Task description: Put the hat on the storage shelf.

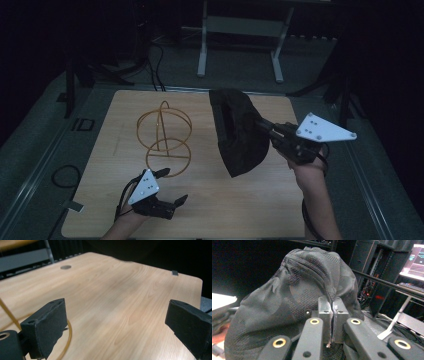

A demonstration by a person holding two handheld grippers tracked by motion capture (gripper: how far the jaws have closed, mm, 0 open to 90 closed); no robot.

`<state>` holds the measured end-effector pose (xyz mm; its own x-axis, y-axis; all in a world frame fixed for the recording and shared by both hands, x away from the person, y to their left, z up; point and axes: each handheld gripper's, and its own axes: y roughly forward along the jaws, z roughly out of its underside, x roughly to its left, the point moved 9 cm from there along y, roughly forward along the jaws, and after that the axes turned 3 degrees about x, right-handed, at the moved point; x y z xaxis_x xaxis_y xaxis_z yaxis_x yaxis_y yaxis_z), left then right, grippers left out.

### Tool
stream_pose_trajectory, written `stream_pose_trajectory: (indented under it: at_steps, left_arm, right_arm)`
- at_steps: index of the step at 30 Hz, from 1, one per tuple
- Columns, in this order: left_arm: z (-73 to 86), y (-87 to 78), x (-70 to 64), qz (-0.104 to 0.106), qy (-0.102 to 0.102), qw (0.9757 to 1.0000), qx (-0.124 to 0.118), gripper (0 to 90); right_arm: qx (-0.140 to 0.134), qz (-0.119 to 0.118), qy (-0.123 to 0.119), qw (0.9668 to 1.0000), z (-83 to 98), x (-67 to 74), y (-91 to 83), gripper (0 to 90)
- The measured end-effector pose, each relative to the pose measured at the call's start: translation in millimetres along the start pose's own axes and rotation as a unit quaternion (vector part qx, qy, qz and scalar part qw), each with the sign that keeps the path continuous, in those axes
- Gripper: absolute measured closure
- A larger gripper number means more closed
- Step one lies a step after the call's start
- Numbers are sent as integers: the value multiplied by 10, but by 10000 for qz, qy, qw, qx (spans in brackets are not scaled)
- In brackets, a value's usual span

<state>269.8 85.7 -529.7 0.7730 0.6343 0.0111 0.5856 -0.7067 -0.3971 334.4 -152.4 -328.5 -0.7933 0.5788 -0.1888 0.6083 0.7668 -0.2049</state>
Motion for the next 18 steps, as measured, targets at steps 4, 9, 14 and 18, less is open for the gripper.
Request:
stream_pose_trajectory:
  at_steps: [4,9,14,18]
  left_arm:
    - [108,-46,48,-182,-57,9998,-2,25]
    - [292,-153,223,-789,-264,9965,-20,7]
    - [394,-204,299,-940,-468,9945,-60,8]
    - [496,-242,331,-989,-585,9933,-85,8]
  right_arm:
    - [-26,50,49,10000,-85,-42,163,880]
    - [42,85,-13,10000,-233,-60,442,881]
    - [110,57,-28,9999,-296,-58,594,880]
    - [256,-41,-5,9997,-351,-15,847,881]
